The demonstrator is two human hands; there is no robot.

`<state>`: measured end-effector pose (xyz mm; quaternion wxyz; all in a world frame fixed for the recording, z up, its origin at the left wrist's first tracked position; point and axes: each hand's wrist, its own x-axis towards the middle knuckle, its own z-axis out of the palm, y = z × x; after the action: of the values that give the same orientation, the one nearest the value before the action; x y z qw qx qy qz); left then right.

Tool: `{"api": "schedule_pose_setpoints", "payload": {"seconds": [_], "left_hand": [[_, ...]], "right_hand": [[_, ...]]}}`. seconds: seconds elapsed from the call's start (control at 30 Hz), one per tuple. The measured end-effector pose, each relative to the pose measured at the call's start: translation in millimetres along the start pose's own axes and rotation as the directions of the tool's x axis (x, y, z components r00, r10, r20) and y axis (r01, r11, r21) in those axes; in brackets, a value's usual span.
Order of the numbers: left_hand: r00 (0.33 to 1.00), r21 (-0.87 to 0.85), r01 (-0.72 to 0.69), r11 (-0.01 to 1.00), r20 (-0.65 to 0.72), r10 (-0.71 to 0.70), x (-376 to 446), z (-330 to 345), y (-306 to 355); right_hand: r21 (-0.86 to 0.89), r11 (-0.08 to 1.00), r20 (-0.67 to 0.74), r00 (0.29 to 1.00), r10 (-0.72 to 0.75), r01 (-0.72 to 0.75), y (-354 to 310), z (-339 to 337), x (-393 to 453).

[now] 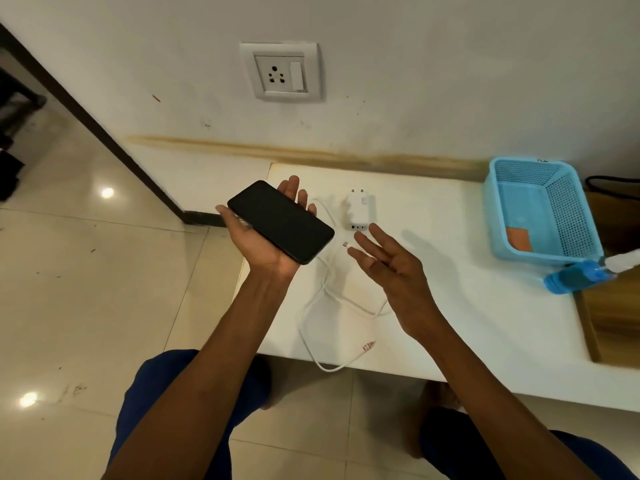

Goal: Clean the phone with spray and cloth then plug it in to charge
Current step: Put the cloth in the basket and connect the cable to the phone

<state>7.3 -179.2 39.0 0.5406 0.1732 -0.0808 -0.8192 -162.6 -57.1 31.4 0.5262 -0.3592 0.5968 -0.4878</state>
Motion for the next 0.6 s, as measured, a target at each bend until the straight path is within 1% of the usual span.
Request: {"api": "schedule_pose_setpoints", "payload": {"seconds": [0.03,0.07,0.1,0.13,0.17,0.2,0.23,0.27,0.33,0.47,0.5,0.6], "left_hand": [[1.000,-0.024,-0.009,1.000,-0.016,0.009,-0.3,-0.6,0.0],[0.999,-0.043,-0.023,0.999,-0.028,0.022,-0.3,-0.9,-0.2],[0.998,-0.052,-0.040,0.998,-0.040,0.038,-0.5,-1.3,0.1],[0.997,-0.053,-0.056,0.997,-0.058,0.053,-0.6,-1.3,0.6],[0.995,-0.053,-0.067,0.996,-0.081,0.062,-0.8,-1.4,1.2],[0.993,-0.054,-0.071,0.996,-0.102,0.065,-1.2,-1.4,1.5],[0.991,-0.054,-0.072,0.996,-0.118,0.065,-1.9,-1.3,1.6],[0.990,-0.054,-0.070,0.996,-0.127,0.063,-2.6,-1.2,1.7],[0.990,-0.047,-0.062,0.997,-0.133,0.055,-3.5,-1.7,1.5],[0.991,-0.037,-0.047,0.998,-0.128,0.042,-3.2,-1.1,1.3],[0.992,-0.034,-0.045,0.998,-0.123,0.040,-3.2,-0.9,1.0],[0.992,-0.036,-0.040,0.999,-0.125,0.036,-3.8,0.6,-1.4]], "right_hand": [[-0.030,0.999,0.020,1.000,-0.012,0.012,-0.8,2.2,-0.3],[-0.095,0.995,0.037,0.999,-0.034,0.037,-1.0,4.5,-0.3],[-0.204,0.977,0.060,0.996,-0.060,0.071,-0.3,6.3,0.2],[-0.373,0.922,0.087,0.993,-0.080,0.107,1.3,6.3,2.0],[-0.569,0.809,0.126,0.987,-0.095,0.150,3.4,4.7,4.0],[-0.721,0.672,0.153,0.985,-0.084,0.169,4.9,1.7,5.2],[-0.809,0.570,0.147,0.988,-0.044,0.146,5.6,-2.4,6.7],[-0.855,0.506,0.127,0.992,-0.006,0.113,7.3,-7.1,7.8],[-0.892,0.440,0.115,0.993,-0.012,0.109,11.5,-15.6,10.3],[-0.923,0.382,0.031,0.999,-0.043,0.045,17.5,-22.3,13.3],[-0.920,0.391,0.010,0.998,-0.065,0.035,19.9,-22.2,13.3],[-0.850,0.527,-0.062,0.987,-0.148,0.025,17.7,-19.3,12.3]]}}
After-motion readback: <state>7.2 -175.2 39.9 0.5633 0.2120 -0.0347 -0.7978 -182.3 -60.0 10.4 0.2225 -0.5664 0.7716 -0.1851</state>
